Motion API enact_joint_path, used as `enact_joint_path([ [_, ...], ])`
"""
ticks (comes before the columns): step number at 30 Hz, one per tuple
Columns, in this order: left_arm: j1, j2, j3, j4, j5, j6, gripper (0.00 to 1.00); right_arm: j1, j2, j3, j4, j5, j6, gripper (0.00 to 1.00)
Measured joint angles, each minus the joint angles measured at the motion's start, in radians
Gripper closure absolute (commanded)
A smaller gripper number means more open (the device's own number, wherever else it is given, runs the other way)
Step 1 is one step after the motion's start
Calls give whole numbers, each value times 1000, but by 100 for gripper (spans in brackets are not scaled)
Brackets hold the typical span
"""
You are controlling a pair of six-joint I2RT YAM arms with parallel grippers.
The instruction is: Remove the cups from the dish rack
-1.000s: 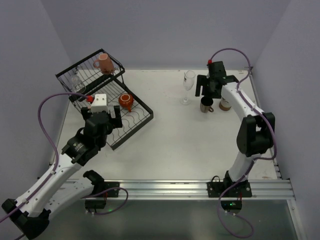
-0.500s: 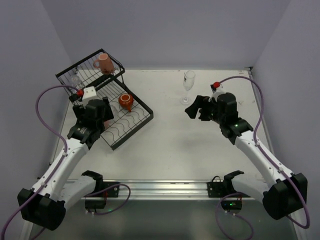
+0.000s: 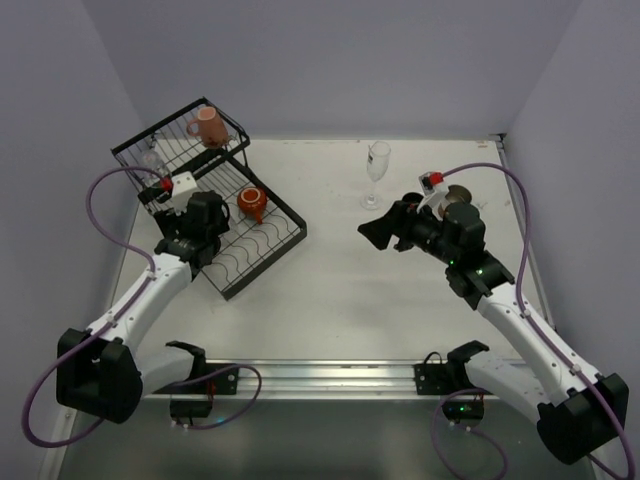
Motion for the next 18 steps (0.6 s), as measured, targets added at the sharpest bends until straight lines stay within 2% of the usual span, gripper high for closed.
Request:
enact_joint_path([
  [7, 46, 83, -18, 59, -24, -7, 10, 5, -2, -6, 22, -45, 11, 19],
  [10, 65, 98, -20, 75, -25, -7, 16, 6, -2, -6, 29, -61, 13, 20],
  [16, 76, 120, -20, 122, -29, -6, 33, 13, -2, -6, 32, -80, 14, 20],
  [17, 76, 125, -20, 128, -34, -6, 40, 13, -2, -6, 33, -80, 14, 20],
  [18, 76, 129, -20, 135, -37, -6, 42, 15, -2, -6, 34, -82, 14, 20],
])
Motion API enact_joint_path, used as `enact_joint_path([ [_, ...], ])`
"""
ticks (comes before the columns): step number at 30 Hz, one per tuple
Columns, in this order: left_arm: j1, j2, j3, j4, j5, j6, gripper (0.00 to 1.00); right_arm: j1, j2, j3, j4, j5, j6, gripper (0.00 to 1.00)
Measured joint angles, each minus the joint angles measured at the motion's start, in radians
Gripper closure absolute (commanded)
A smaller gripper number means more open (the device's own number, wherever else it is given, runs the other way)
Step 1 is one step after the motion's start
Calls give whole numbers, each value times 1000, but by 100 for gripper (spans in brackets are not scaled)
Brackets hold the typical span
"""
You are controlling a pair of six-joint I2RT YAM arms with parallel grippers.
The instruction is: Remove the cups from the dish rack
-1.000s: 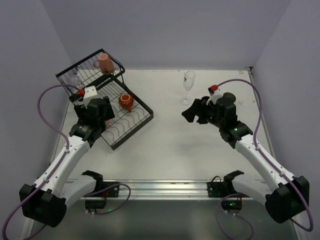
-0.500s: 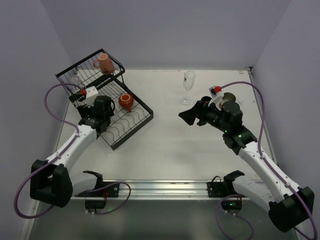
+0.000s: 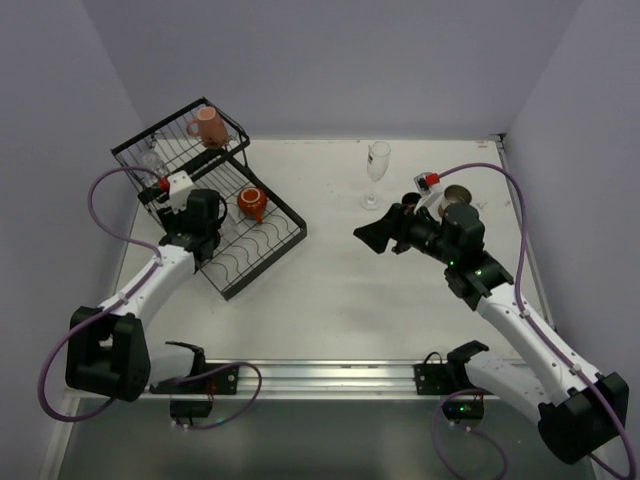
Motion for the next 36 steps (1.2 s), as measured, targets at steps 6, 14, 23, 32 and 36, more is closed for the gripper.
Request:
enact_joint_path([
  [6, 0, -9, 0, 0, 13, 3, 51, 8, 0, 0, 2, -3, 0, 20],
  [14, -2, -225, 1, -65, 106, 11, 55, 43, 37, 0, 23, -22, 13, 20],
  [23, -3, -439, 41, -208, 281, 18, 58, 145, 62, -27, 148, -28, 122, 21],
  [32, -7, -645, 63, -222, 668, -67, 58, 271, 90, -156, 501, -21, 376, 21],
  [36, -7, -687, 33, -66, 877, -179, 59, 286, 137, -185, 642, -23, 460, 23],
])
